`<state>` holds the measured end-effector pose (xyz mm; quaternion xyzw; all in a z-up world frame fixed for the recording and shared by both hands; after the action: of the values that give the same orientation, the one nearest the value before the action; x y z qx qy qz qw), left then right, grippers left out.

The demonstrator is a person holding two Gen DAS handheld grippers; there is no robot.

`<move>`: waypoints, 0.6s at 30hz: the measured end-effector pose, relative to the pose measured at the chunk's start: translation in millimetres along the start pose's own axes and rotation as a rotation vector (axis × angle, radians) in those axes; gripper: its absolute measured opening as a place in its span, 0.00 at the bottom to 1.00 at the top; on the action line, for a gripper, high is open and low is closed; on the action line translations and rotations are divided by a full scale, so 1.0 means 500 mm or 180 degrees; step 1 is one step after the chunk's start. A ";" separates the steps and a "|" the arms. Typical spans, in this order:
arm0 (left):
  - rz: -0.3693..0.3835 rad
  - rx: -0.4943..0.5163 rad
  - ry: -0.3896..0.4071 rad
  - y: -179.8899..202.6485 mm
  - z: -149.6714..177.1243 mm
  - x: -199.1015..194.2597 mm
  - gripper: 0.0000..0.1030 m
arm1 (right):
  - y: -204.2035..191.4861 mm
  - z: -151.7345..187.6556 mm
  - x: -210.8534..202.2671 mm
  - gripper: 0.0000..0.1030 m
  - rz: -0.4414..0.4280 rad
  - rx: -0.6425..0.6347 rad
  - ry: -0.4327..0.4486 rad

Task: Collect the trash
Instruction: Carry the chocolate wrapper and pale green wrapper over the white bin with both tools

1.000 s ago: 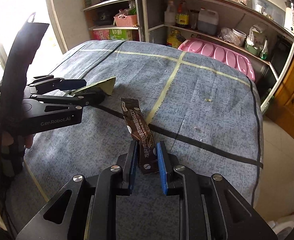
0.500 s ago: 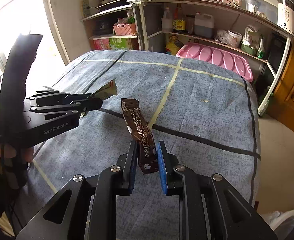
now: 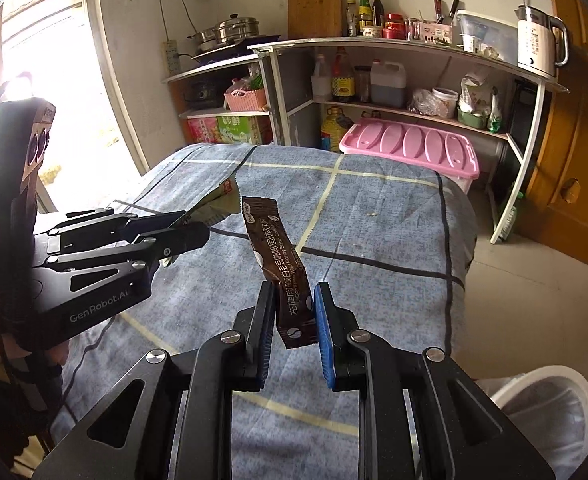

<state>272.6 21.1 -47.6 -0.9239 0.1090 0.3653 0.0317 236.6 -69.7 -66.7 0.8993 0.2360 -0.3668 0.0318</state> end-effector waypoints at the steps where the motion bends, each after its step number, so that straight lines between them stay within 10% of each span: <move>1: 0.0028 0.0030 0.0016 0.016 0.000 -0.010 0.19 | 0.005 0.003 -0.015 0.20 0.0013 0.0011 0.0026; 18: 0.0433 0.0385 0.0138 0.264 0.004 -0.074 0.19 | 0.147 0.085 -0.201 0.20 0.0459 0.0323 0.0244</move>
<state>215.2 -100.8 -21.0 -0.9185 0.1940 0.3392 0.0602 179.8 -185.1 -38.6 0.9278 0.1529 -0.3403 0.0035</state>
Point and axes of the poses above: each gripper's, at about its wrist camera, not at the fingertips, and x roughly the way its jaws point, y to its right, z to its underside, the point moved 8 cm from there along x, roughly the way its jaws point
